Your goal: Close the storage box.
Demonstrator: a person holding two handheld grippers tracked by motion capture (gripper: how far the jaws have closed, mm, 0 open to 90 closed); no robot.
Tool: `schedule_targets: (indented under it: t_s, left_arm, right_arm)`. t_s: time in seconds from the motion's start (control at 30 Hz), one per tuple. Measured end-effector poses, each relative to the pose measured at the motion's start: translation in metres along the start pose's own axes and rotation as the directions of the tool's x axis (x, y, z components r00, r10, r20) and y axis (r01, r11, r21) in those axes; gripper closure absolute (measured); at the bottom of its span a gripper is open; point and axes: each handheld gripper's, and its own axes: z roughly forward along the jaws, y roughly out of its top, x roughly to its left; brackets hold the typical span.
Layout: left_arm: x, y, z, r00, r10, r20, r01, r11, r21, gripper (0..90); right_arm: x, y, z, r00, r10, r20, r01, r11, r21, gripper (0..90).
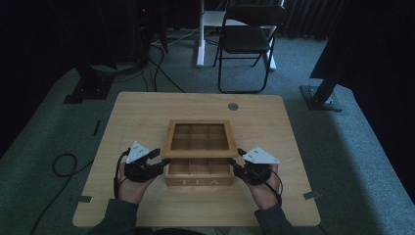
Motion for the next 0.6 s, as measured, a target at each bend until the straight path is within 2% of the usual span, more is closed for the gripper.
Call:
schedule_targets:
  t_s: [0.17,0.6]
  left_arm:
    - [-0.003,-0.001,0.0,0.9999,0.008,0.012,-0.008,0.9999,0.006,47.4]
    - [-0.009,-0.009,0.002,0.9996,0.027,0.012,-0.027,0.9995,0.018,48.5]
  right_arm:
    - [0.001,-0.003,0.0,1.0,0.0,0.0,0.0,1.0,0.002,54.7]
    - [0.003,-0.011,0.002,0.9998,0.012,-0.013,-0.012,1.0,0.023,53.2]
